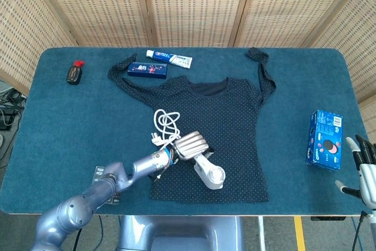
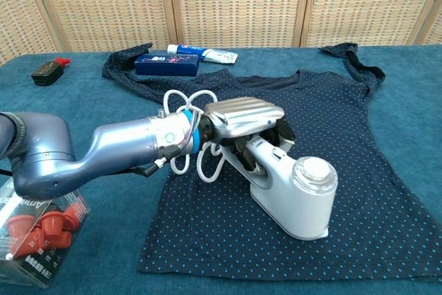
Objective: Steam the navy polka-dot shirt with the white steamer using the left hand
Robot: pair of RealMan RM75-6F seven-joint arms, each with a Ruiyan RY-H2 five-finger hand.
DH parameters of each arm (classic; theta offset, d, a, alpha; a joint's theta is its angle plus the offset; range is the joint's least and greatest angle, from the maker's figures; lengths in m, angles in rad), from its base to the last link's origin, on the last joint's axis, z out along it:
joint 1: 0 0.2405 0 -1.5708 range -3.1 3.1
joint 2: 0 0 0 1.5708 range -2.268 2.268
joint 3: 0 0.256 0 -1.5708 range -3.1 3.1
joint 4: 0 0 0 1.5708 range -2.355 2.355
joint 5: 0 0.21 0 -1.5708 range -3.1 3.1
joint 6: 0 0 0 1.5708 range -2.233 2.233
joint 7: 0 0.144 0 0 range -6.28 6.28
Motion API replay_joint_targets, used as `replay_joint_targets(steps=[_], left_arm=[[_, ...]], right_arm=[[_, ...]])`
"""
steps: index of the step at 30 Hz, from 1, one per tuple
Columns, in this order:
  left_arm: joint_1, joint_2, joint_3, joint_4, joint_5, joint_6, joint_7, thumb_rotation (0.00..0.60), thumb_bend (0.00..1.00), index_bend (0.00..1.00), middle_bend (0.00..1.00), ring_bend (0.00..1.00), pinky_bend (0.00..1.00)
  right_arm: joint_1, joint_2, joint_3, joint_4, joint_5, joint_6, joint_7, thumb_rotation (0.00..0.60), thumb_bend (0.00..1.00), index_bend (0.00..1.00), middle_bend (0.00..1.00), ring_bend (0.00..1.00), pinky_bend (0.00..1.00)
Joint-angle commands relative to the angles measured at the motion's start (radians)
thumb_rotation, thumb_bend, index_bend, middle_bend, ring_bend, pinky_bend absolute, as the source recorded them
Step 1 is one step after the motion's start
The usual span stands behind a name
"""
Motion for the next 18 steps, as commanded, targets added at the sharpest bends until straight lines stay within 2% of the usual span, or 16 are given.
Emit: replay_joint_targets(steps=[1,18], left_arm=[[0.012,0.017,0.002,0.017,-0.007,-0.007,0.005,0.600,0.71,1.00,0.85,0.74,0.91],[0.095,0.116,0.000,0.112,-0.054,-0.026,0.011,0.600,0.71,1.00,0.85,0.74,0.91]], right_arm=[[0.000,0.000,0.000,-0.001,0.000,0.000,-0.001,0.600,0.00,0.03,0.00,0.00,0.00],[0.004,-0.006,-0.005,-0.009,-0.008,-0.005,-0.020,0.600,0.00,0.03,0.00,0.00,0.00]])
